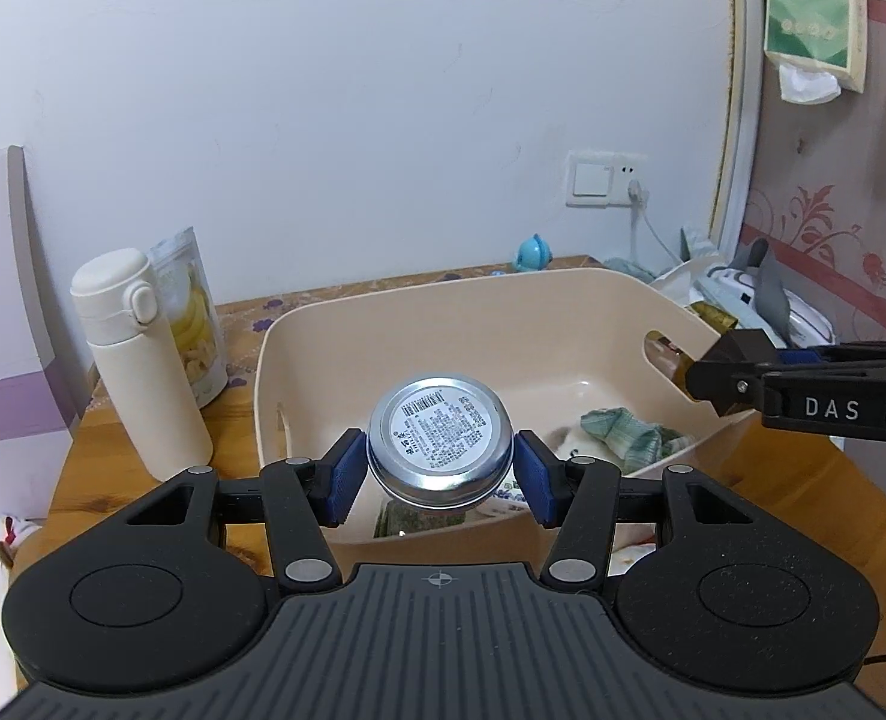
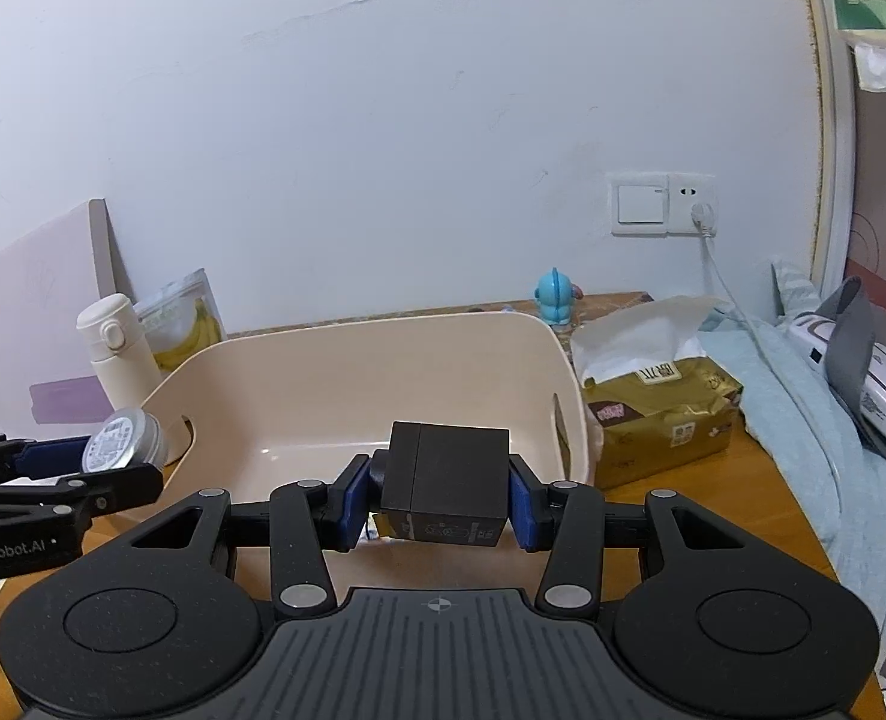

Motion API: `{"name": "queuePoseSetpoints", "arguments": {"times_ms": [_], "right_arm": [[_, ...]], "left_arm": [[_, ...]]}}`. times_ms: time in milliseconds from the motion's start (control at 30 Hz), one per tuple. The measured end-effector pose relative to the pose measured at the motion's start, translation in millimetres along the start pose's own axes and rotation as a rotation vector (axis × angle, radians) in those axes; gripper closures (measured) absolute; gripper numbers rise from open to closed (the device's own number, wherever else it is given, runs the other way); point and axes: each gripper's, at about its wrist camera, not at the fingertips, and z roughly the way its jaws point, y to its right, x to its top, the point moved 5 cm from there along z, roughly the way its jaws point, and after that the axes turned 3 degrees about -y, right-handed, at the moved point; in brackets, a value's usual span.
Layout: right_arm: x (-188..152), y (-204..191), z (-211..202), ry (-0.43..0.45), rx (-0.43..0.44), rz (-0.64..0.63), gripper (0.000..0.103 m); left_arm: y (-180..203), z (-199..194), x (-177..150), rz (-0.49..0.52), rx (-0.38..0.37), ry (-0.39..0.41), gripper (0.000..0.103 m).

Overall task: Organize objects
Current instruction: 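Lift both items over the beige bin and open both tools to release them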

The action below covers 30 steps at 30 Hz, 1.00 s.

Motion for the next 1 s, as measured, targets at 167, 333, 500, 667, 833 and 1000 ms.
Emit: {"name": "queuePoseSetpoints", "arguments": {"times_ms": [167, 333, 500, 667, 833, 1000], "right_arm": [[5, -4, 14, -0.010, 0.000, -0.016, 0.059], [6, -9, 27, -0.028, 0.005, -0.034, 0.059], [8, -16, 38, -0.046, 0.007, -0.055, 0.059], [7, -20, 49, -0.071, 0.007, -0.070, 0.059], [4, -23, 57, -0.098, 0.004, -0.084, 0.059], [1, -22, 63, -0.129, -0.004, -0.093, 0.059]], "left_arm": [[-1, 15, 2, -0.008, 0.002, -0.020, 0.048], [-4, 31, 3, -0.019, 0.011, -0.049, 0.048], [-7, 46, 1, -0.025, 0.029, -0.077, 0.048], [-10, 58, -1, -0.027, 0.036, -0.107, 0.048], [-8, 64, -2, -0.018, 0.037, -0.126, 0.048], [-6, 64, -1, -0.014, 0.037, -0.136, 0.048]]}}
